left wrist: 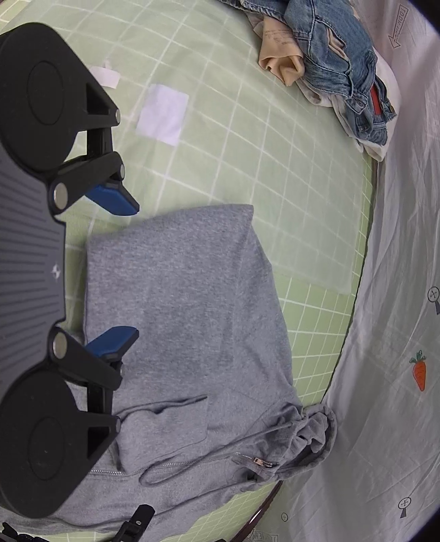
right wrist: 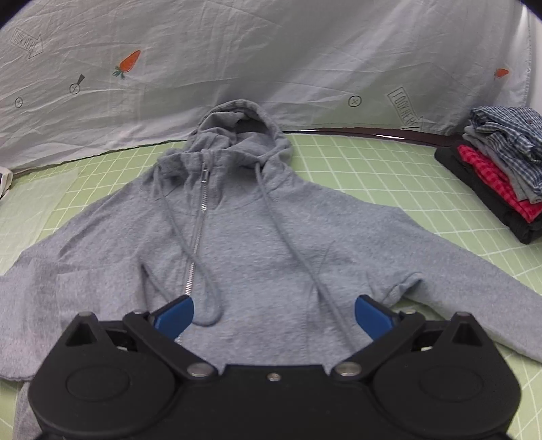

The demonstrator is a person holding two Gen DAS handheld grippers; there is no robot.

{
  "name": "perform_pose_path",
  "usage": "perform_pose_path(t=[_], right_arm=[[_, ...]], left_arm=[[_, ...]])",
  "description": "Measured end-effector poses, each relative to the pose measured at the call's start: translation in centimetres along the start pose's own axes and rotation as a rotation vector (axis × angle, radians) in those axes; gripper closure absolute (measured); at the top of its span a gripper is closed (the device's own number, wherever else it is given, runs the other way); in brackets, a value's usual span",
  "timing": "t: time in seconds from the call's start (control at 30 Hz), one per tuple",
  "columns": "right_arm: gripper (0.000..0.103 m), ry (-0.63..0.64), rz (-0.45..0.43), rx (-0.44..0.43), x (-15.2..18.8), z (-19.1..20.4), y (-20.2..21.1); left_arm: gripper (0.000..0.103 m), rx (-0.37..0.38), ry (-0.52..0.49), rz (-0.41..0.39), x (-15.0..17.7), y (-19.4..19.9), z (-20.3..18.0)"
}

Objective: Fold clothes
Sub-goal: 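Grasp the other hoodie sleeve cuff with the right tool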

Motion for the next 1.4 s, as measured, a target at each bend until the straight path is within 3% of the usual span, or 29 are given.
perform_pose_path(t=[0.2,0.4,0.63,0.73,0.83,1.07,1.17,1.4], right_arm=[[0.001,0.065,0.013,-0.021,2.0,4.2,1.2],[0.001,0.103,0.053,-0.013,2.8,5.8,0.8],[0.001,0.203,0.060,-0.002,1.6,6.8,-0.9],[0.001,0.240,-0.002,0.011,0.0,7.1,-0.9],[0.001,0.176,-0.044,0.039,-1.6,5.8,-0.8],[0.007,-0.014,0.044,0.113,-0.4,1.6,-2.4],[0.007,-0.054,0.050,0.068,0.1,1.4,-2.5],[0.012,-0.010,0.066,-0.067,0.0,4.3,-3.1]], left_arm=[[0.030,0.017,-0.040,0.036,-0.1,-1.0,1.6],[0.030,0.039,-0.088,0.066,0.2,-1.7,1.8],[0.025,0.056,-0.116,0.085,0.4,-2.4,0.9],[0.025,0.056,-0.113,0.082,0.2,-2.5,0.8],[0.025,0.056,-0.100,0.086,0.1,-2.6,1.0],[0.025,0.045,-0.094,0.089,-0.1,-2.7,1.0],[0.023,0.040,-0.103,0.091,-0.1,-2.8,0.8],[0.019,0.038,-0.127,0.094,-0.2,-3.0,0.5]])
Point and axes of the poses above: each gripper's, at about its wrist camera, not at the fingertips, and y roughly against the way its jaws point, z to its left, x to its underside, the point moved 7 cm from there along -y, roughly the way its jaws point, and after that the axes turned 6 degrees about y, right-handed, at the moved point
